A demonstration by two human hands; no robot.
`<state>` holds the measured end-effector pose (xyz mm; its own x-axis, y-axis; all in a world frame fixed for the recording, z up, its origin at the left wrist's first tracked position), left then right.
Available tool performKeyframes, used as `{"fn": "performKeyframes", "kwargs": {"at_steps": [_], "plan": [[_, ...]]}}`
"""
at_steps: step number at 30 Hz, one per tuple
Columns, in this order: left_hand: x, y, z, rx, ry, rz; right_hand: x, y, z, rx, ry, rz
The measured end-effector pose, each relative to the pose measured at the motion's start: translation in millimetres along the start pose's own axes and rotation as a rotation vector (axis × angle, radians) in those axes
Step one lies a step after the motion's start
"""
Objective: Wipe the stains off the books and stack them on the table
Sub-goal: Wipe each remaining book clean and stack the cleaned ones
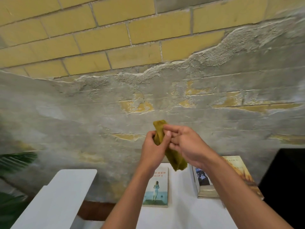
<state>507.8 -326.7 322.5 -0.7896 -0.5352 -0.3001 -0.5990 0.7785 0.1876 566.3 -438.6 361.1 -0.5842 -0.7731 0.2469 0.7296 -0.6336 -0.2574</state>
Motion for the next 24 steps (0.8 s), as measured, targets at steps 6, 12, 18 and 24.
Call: {"fn": "performKeyframes", "kwargs": {"at_steps": [6, 12, 18, 24], "plan": [[3, 9, 15, 0.270, 0.213, -0.043, 2, 41, 8, 0.726, 0.277, -0.445], [0, 8, 10, 0.398, 0.216, 0.033, 1, 39, -16, 0.616, 0.155, -0.093], [-1, 8, 23, 0.354, 0.130, -0.111, 0, 25, -44, -0.149, -0.119, -0.110], [13, 1, 50, 0.727, 0.314, -0.329, 0, 3, -88, -0.276, -0.445, -0.077]]}}
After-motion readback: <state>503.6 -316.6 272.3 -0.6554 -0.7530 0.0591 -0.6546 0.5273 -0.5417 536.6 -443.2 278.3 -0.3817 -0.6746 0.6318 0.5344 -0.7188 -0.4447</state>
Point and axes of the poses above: each hand's wrist, its own x-axis away from the middle knuckle, its own y-axis out of the back of the hand, z = x × y, the point moved 2 cm from there along -x, towards the middle knuckle, and after that the axes turned 13 degrees about -y, right-handed, at the moved point
